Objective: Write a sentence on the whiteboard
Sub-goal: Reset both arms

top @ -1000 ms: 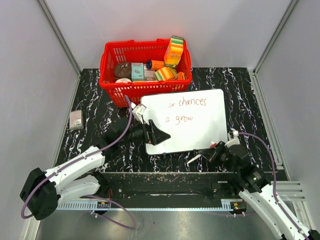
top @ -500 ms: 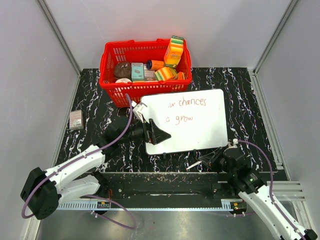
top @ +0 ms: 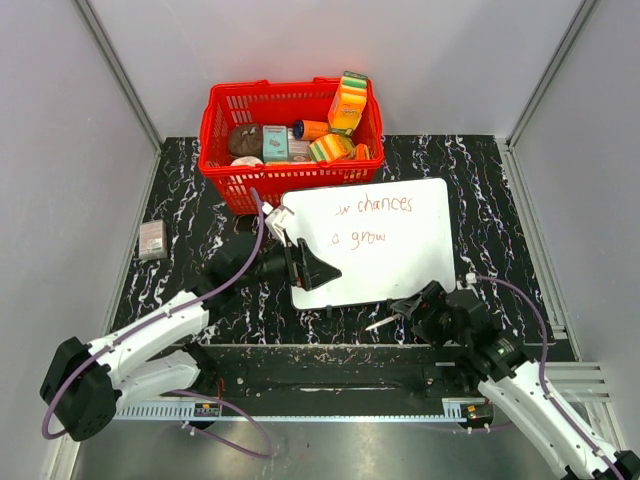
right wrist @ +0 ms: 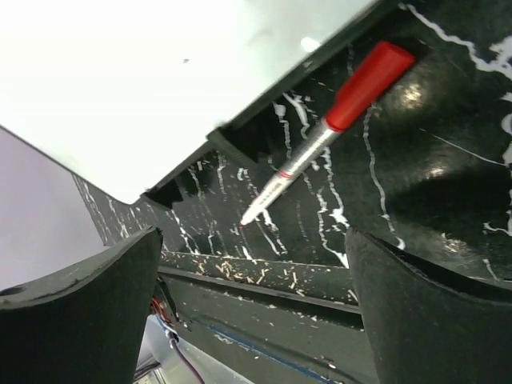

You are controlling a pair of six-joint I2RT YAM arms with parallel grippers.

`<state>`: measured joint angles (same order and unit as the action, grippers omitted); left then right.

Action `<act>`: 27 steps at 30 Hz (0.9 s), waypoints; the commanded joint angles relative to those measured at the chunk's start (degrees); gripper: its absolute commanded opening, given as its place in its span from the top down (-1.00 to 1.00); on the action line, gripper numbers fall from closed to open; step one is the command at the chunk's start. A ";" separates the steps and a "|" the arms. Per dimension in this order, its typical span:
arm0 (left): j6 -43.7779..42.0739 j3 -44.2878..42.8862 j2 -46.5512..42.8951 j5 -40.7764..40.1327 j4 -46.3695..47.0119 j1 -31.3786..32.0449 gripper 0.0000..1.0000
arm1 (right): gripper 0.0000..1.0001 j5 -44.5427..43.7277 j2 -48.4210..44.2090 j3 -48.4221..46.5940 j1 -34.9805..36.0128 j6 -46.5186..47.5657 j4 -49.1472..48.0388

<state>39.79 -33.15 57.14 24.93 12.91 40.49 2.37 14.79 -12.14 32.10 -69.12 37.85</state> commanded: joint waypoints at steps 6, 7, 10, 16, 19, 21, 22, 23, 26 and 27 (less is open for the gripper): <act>-4.98 -3.41 -1.78 -4.44 -5.85 -0.50 -0.98 | -1.00 -5.00 9.53 -13.33 -0.19 16.28 -4.01; -6.20 -3.85 -1.51 -5.58 -7.35 -0.59 -0.98 | -0.99 -6.31 11.04 -14.65 -0.19 17.87 -4.18; -8.40 -5.87 -1.07 -11.99 -12.72 -0.50 -0.98 | -0.99 -9.66 16.67 -21.41 -0.11 24.37 -4.45; -9.91 -9.74 -0.63 -30.53 -25.37 -0.59 -0.98 | -0.99 -18.97 23.09 -29.24 -0.19 33.95 -4.62; -9.82 -11.50 -0.54 -41.41 -29.25 -0.59 -0.98 | -0.99 -24.07 23.45 -30.22 -0.19 37.73 -7.24; -10.34 -12.12 -0.81 -44.60 -30.75 -0.59 -0.98 | -0.99 -27.75 22.92 -30.40 -0.19 40.19 -9.01; -10.87 -12.20 -0.89 -46.70 -30.92 -0.59 -0.98 | -0.99 -28.73 22.83 -30.75 -0.19 42.99 -10.58; -11.14 -12.29 -1.07 -47.86 -30.84 -0.50 -0.98 | -1.00 -29.87 22.66 -30.84 -0.19 44.41 -11.38; -14.03 -10.37 -2.30 -47.69 -26.38 -0.59 -0.98 | -0.99 -34.70 22.57 -30.58 -0.11 50.03 -15.77; -14.91 -9.75 -3.35 -48.13 -25.40 -0.50 -0.98 | -1.00 -37.06 22.48 -30.31 -0.19 51.36 -16.92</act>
<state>29.30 -42.41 56.31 -16.78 -16.69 40.14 -24.29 37.76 -40.32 32.08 -27.14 28.84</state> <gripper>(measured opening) 0.987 0.994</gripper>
